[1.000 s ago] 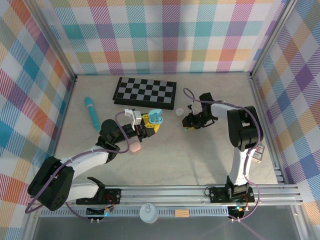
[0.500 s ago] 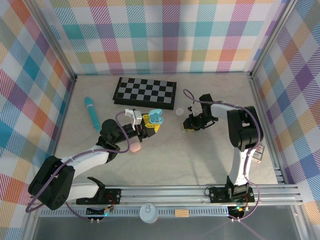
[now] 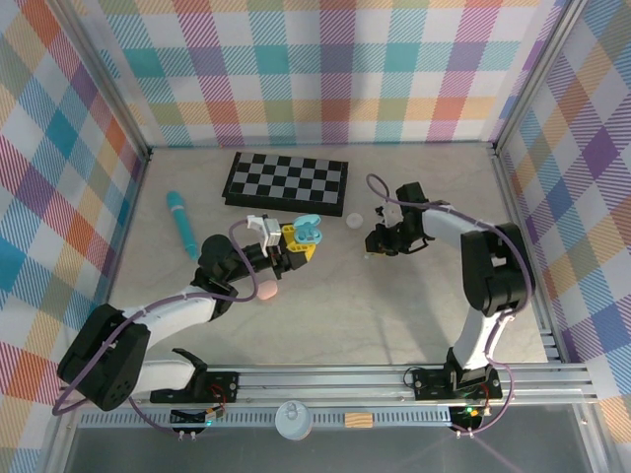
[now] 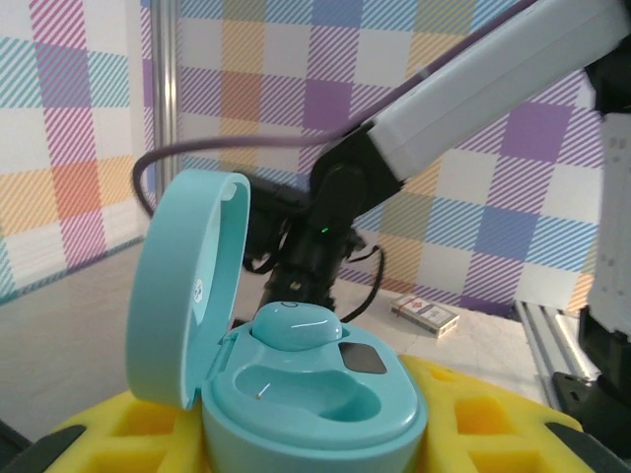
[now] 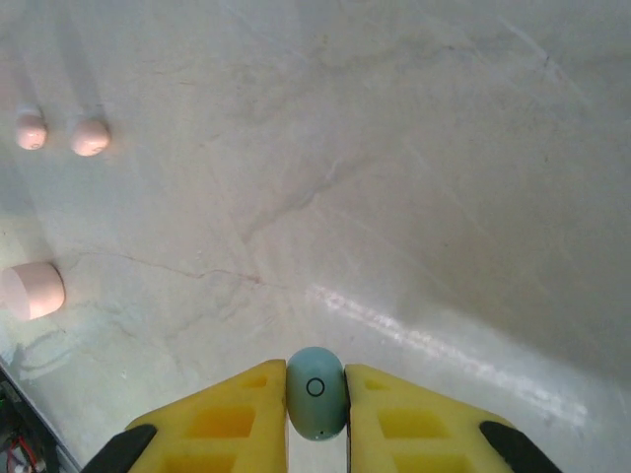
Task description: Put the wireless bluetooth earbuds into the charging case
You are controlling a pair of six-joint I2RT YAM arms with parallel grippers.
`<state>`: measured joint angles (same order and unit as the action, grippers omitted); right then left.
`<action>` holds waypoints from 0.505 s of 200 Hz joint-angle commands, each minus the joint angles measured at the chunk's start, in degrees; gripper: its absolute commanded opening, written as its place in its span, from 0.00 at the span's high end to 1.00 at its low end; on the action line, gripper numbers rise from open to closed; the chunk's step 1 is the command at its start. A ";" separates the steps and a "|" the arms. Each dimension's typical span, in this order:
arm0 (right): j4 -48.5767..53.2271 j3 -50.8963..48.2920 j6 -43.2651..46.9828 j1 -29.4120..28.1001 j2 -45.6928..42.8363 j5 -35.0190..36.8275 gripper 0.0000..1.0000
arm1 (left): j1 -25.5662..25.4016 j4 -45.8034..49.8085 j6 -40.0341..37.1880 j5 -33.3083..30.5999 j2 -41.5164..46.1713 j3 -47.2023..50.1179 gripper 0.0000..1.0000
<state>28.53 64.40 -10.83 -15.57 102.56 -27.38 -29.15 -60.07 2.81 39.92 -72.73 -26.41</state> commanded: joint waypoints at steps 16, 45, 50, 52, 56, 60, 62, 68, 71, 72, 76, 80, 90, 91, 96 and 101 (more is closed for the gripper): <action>3.57 -0.26 -3.29 -1.94 -10.02 4.79 0.81 | -0.64 -2.73 -5.35 -5.09 -2.64 -1.48 0.72; 7.73 2.31 -3.94 -4.26 -16.08 6.68 0.81 | -1.09 -7.28 -5.93 -8.02 -6.54 -1.74 0.73; 8.49 3.10 -4.09 -4.75 -16.91 7.02 0.81 | -1.17 -8.14 -5.91 -8.33 -7.23 -1.75 0.74; 8.83 3.45 -4.11 -4.96 -17.23 7.13 0.81 | -1.18 -8.50 -5.93 -8.60 -7.51 -1.76 0.74; 9.46 4.07 -4.18 -5.43 -17.85 7.43 0.81 | -1.26 -8.99 -5.95 -8.83 -8.10 -1.87 0.74; 10.16 4.69 -4.20 -5.91 -18.48 7.71 0.81 | -1.39 -9.29 -6.00 -8.92 -8.62 -1.96 0.74; 10.43 5.10 -4.20 -6.12 -18.74 7.87 0.81 | -1.43 -9.39 -6.05 -8.99 -8.87 -2.04 0.74; 11.37 6.32 -4.20 -6.98 -19.48 8.39 0.81 | -1.61 -9.69 -6.27 -9.22 -9.45 -2.27 0.74; 11.83 6.92 -4.24 -7.44 -19.77 8.66 0.81 | -1.69 -9.79 -6.37 -9.29 -9.76 -2.32 0.74; 11.95 7.12 -4.31 -7.58 -19.94 8.74 0.81 | -1.70 -9.79 -6.44 -9.31 -9.82 -2.37 0.74; 12.55 8.19 -4.29 -8.23 -20.34 9.01 0.81 | -1.86 -9.90 -6.67 -9.41 -10.16 -2.49 0.74; 12.75 8.70 -4.35 -8.73 -20.58 9.13 0.81 | -1.96 -9.92 -6.91 -9.51 -10.36 -2.67 0.74; 13.83 10.92 -4.40 -10.27 -20.95 9.40 0.81 | -2.36 -9.81 -7.43 -9.81 -10.97 -3.01 0.74; 13.87 11.14 -4.43 -10.49 -20.98 9.46 0.81 | -2.38 -9.76 -7.45 -9.83 -11.00 -3.02 0.74; 14.15 12.14 -4.55 -11.26 -21.08 9.68 0.81 | -2.53 -9.69 -7.74 -10.02 -11.35 -3.20 0.74; 14.31 13.06 -4.63 -12.14 -21.09 9.87 0.81 | -2.71 -9.64 -8.13 -10.13 -11.54 -3.28 0.74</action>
<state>38.72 72.82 -14.59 -24.58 83.13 -19.25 -30.72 -65.12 -2.61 30.94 -83.46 -27.42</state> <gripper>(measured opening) 0.190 0.371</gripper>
